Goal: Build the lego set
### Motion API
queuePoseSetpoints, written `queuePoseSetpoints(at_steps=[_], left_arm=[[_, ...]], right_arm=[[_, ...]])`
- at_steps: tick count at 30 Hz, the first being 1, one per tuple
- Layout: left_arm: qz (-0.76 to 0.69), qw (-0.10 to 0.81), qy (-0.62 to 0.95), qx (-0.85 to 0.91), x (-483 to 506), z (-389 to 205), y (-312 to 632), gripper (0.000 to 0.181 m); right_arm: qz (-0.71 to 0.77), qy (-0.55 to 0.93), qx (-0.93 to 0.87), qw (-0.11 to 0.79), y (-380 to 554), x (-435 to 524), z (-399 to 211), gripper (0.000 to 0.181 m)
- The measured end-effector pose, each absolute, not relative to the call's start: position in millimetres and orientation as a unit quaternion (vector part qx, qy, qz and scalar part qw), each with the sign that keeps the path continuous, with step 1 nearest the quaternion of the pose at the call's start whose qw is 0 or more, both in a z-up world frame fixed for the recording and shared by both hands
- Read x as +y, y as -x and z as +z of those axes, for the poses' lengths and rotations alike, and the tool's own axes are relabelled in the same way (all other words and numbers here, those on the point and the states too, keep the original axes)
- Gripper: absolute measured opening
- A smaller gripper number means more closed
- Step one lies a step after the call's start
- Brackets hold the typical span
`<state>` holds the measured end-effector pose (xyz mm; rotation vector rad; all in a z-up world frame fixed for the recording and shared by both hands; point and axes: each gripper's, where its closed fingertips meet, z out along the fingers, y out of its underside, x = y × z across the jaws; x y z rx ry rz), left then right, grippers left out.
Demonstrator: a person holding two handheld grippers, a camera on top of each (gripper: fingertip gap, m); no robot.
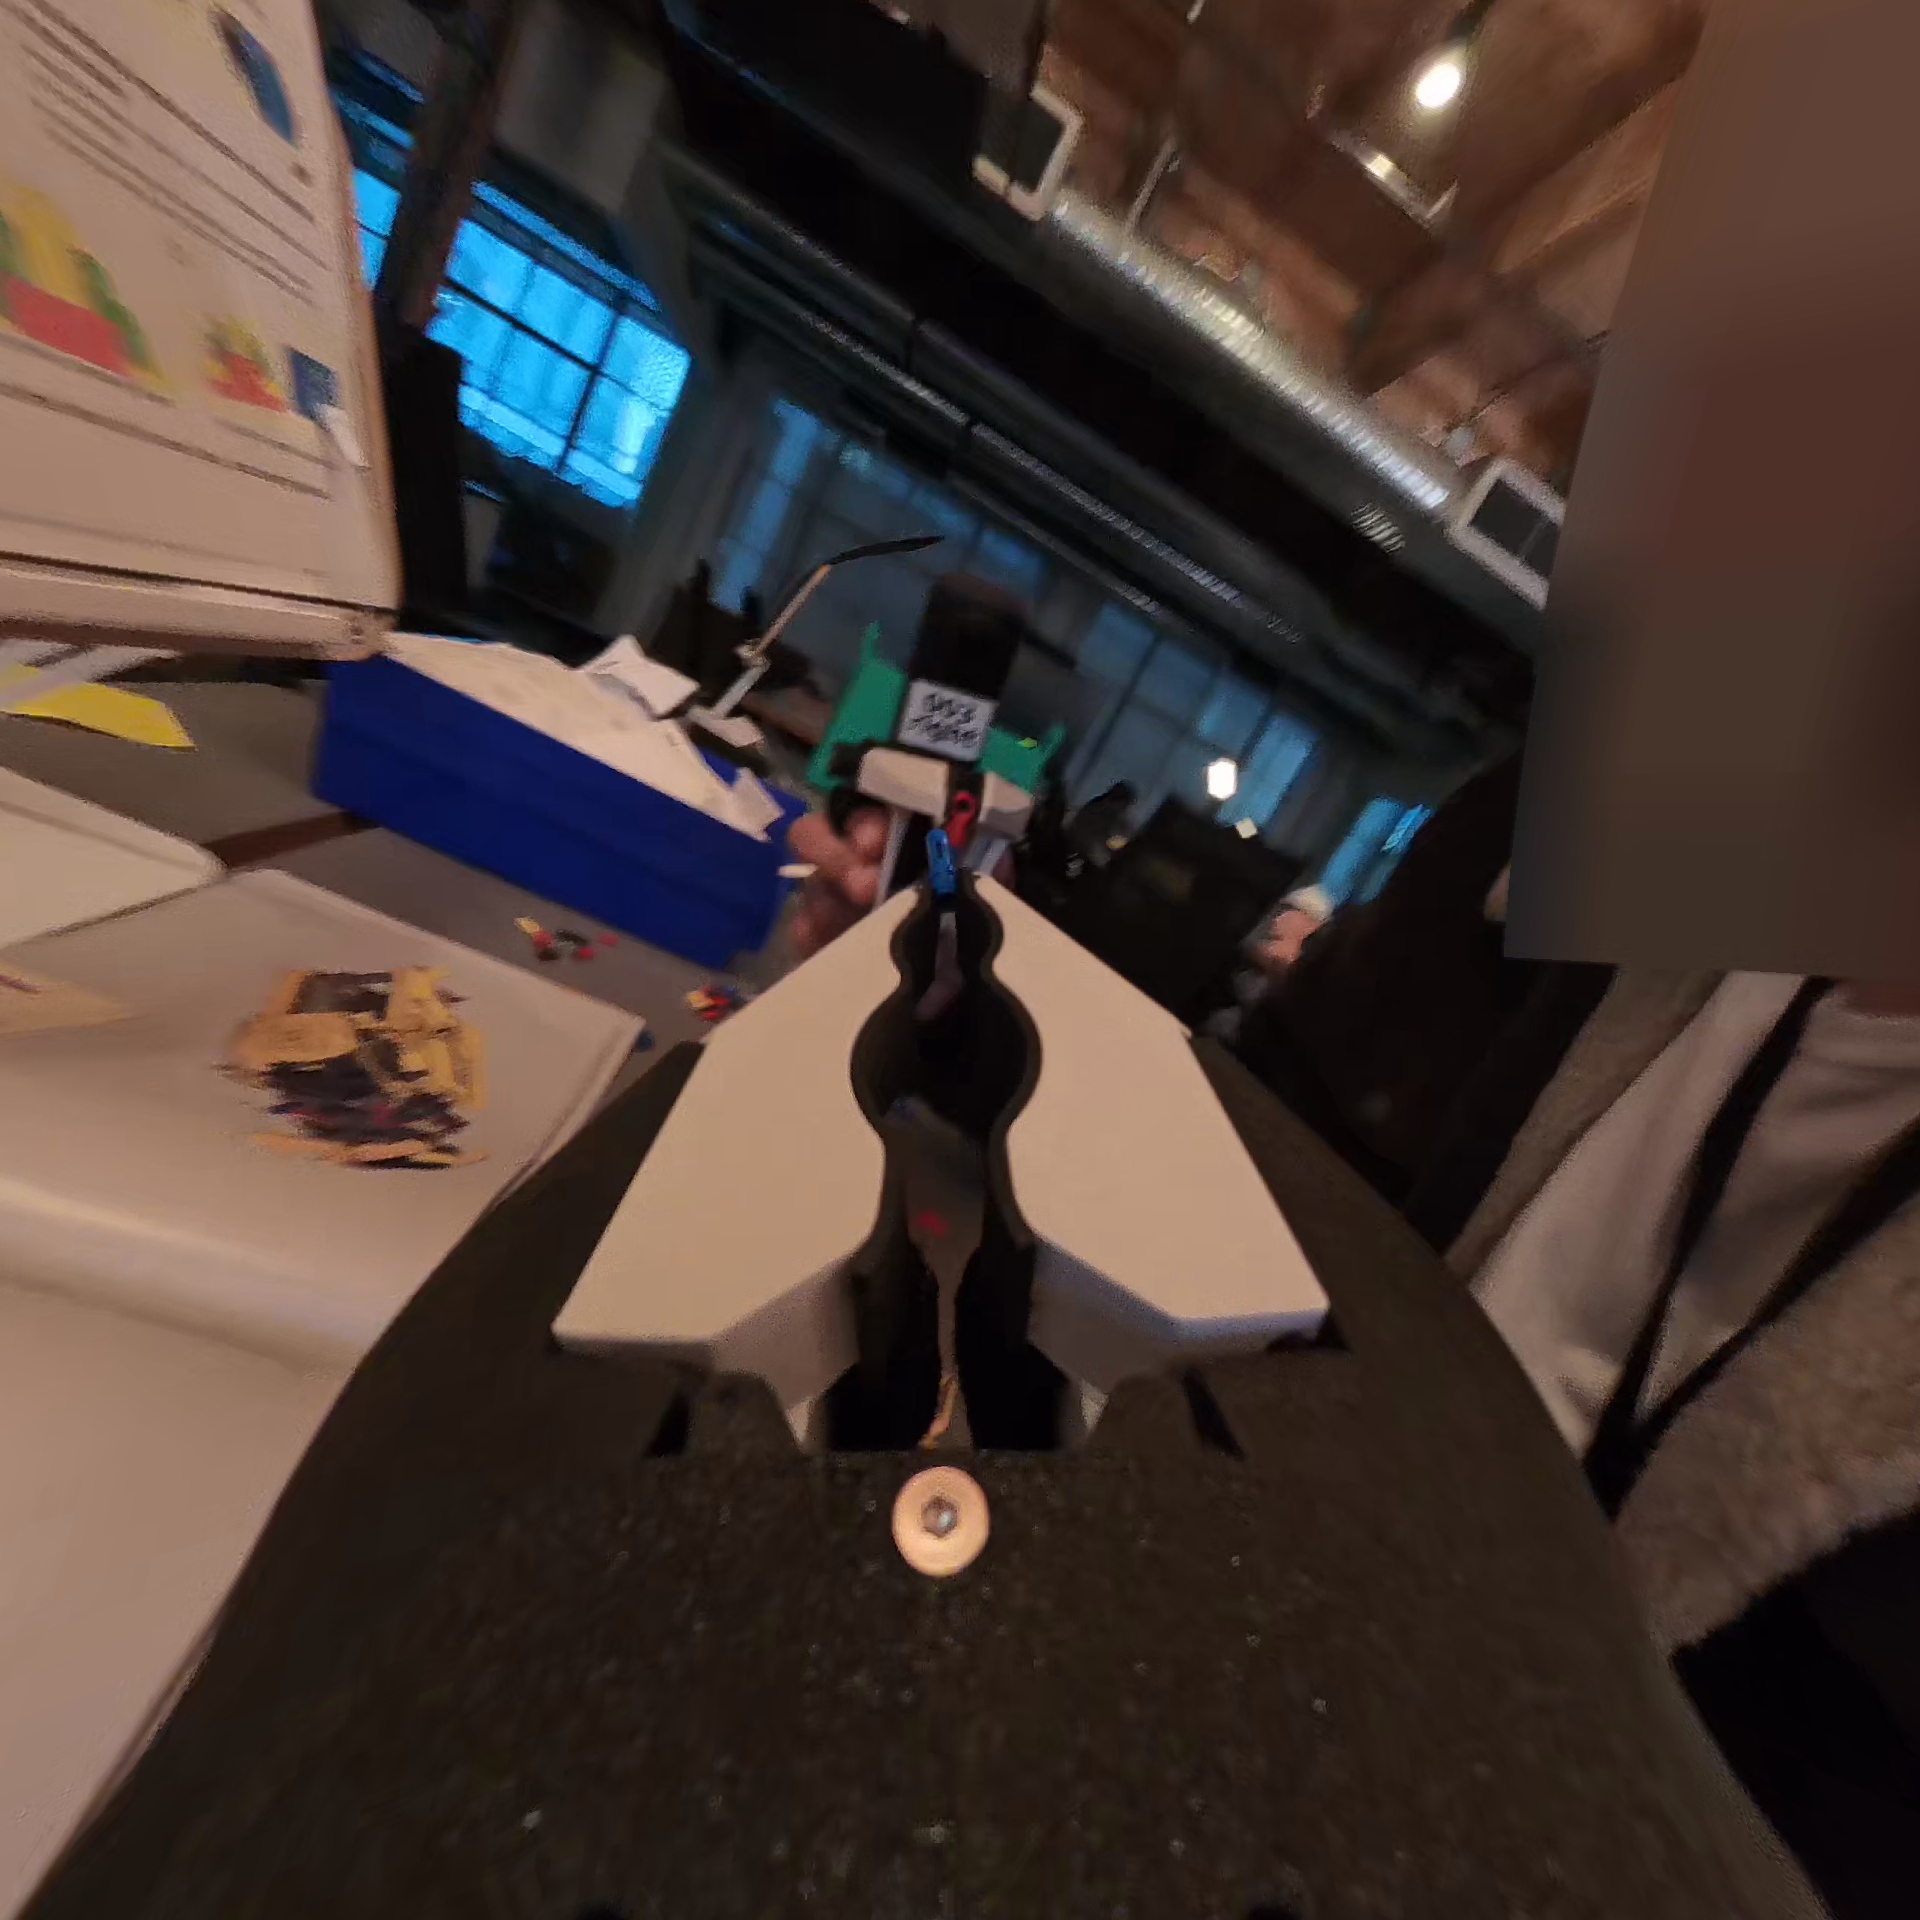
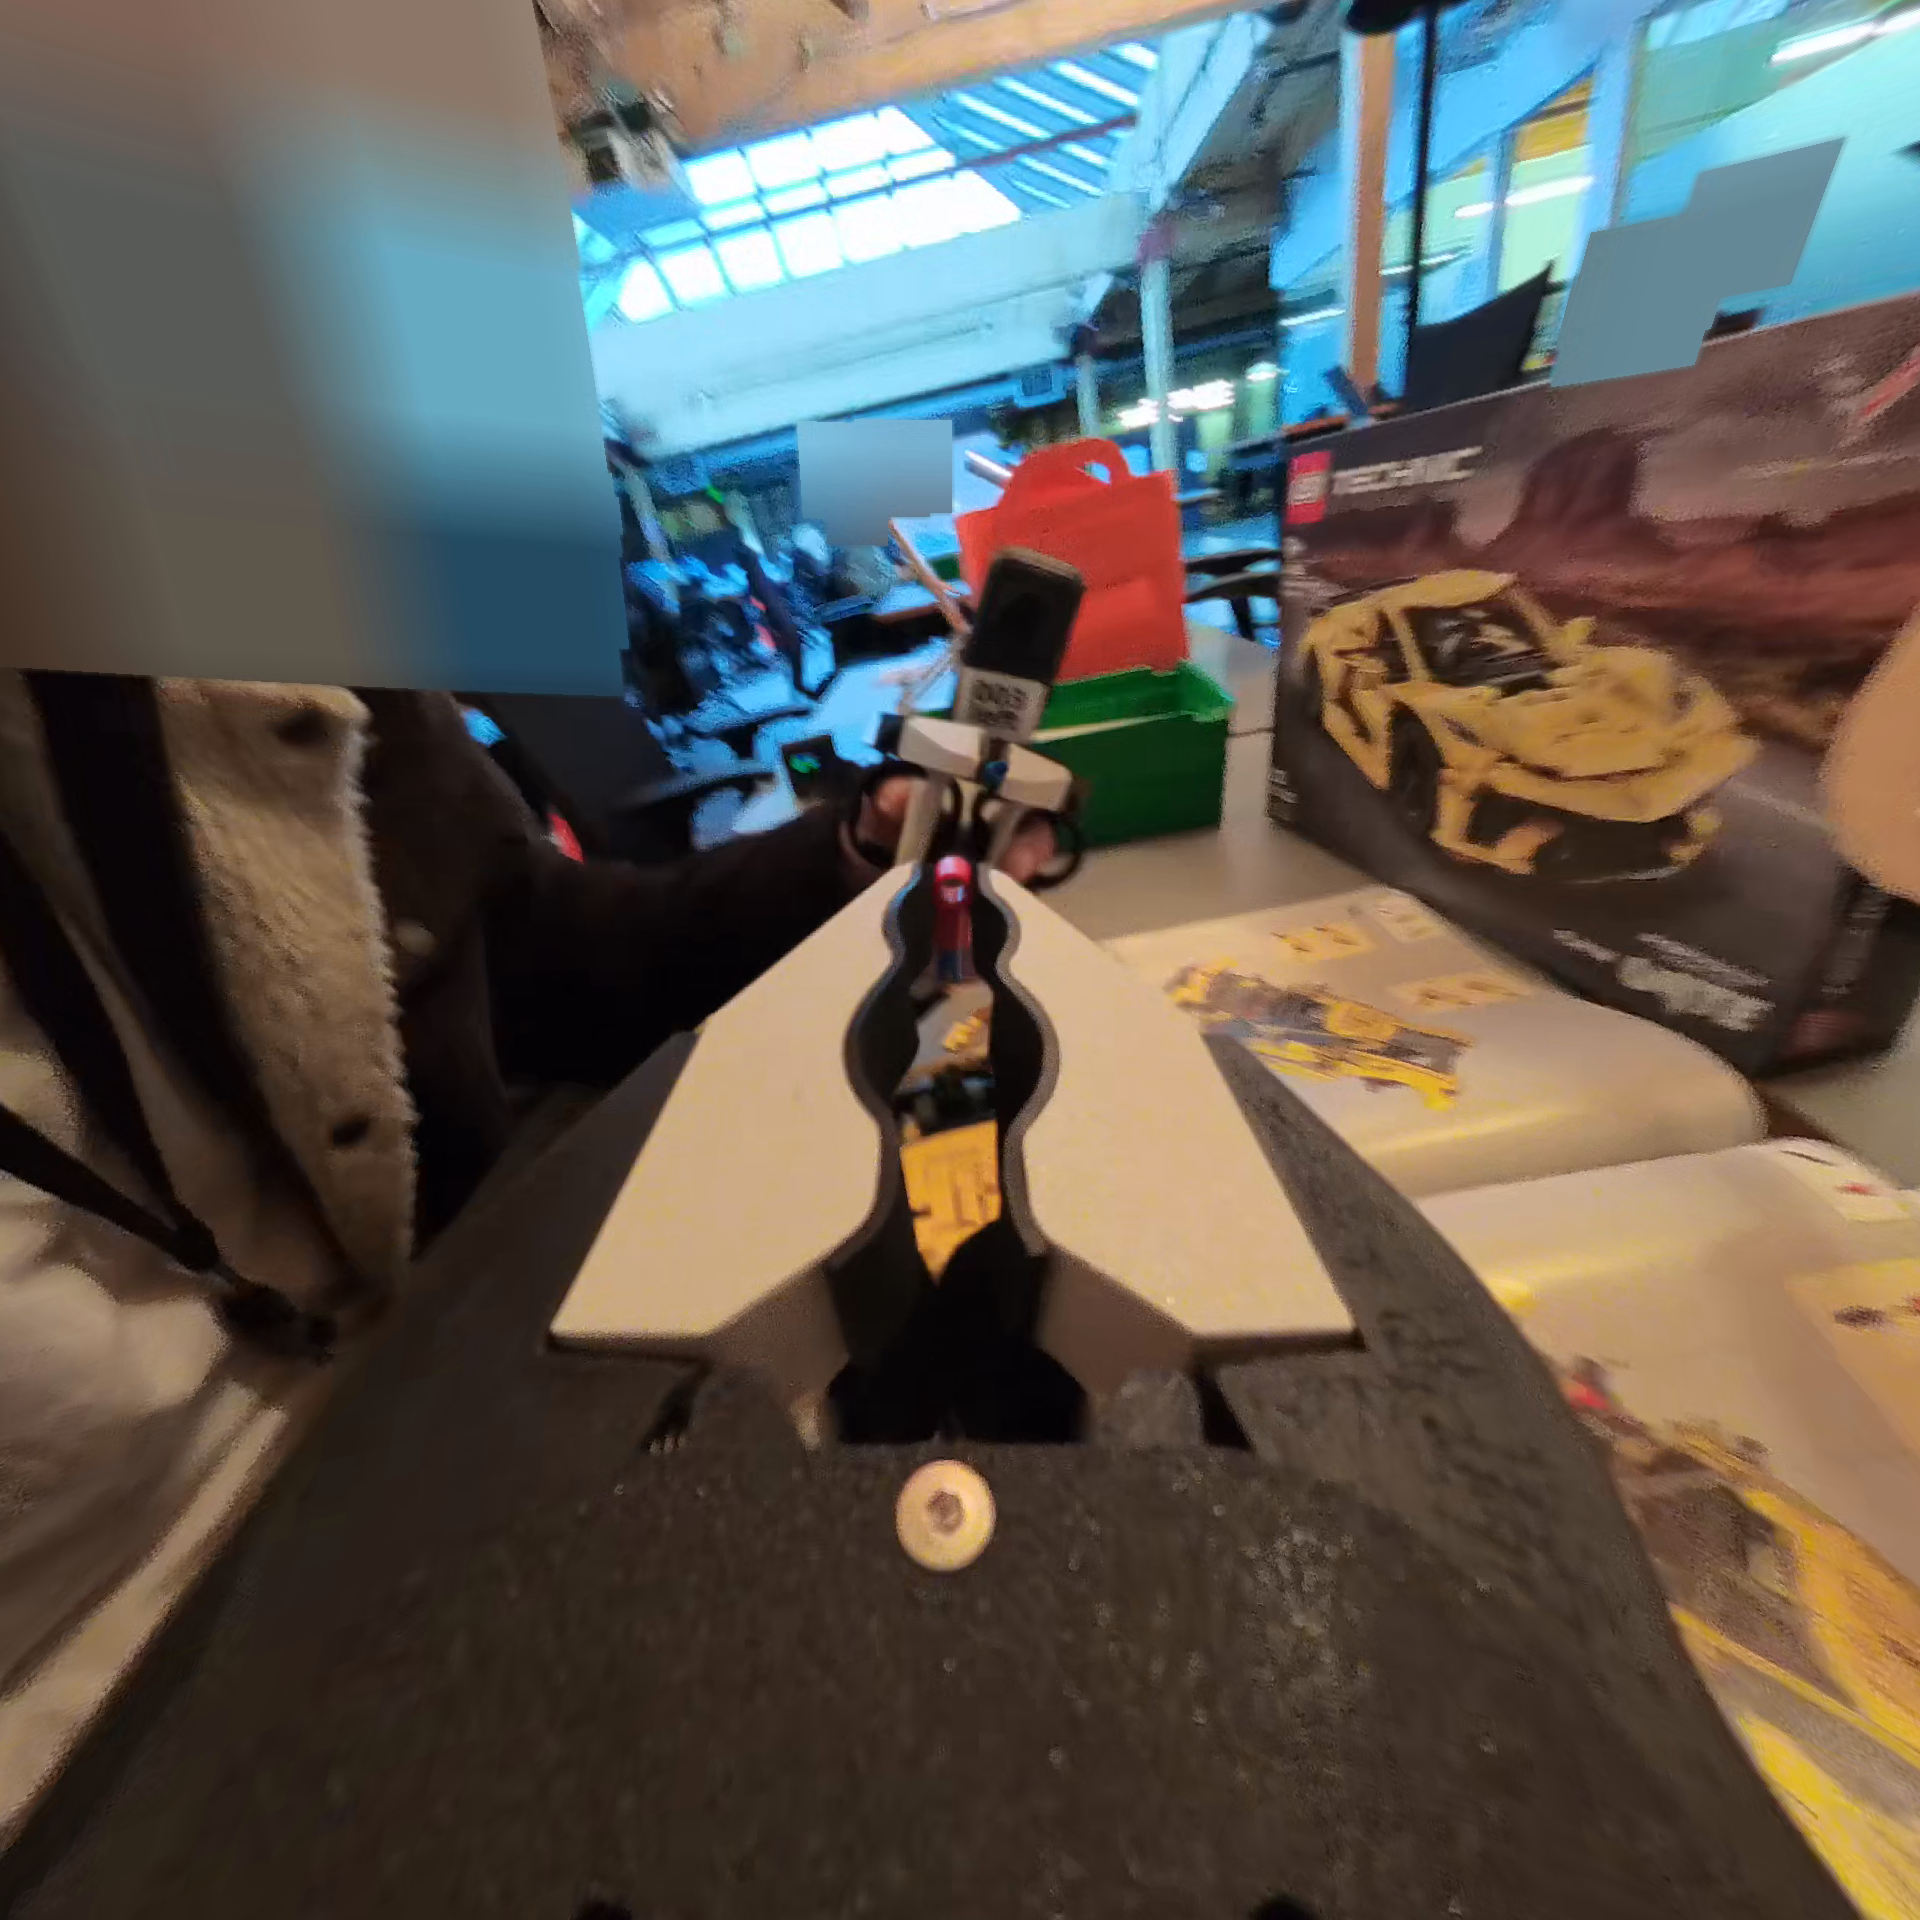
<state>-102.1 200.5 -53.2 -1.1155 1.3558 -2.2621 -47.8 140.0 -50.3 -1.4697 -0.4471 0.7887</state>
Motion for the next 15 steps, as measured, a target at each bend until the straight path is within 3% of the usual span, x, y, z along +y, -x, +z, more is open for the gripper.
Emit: queuePoseSetpoints(at_steps=[15], left_arm=[[-0.748, 0.116, 0.367, 0.541, 159, -68, 99, 0.003]], right_arm=[[0.343, 0.682, -0.238, 0.601, 90, 156, -75, 0.006]])
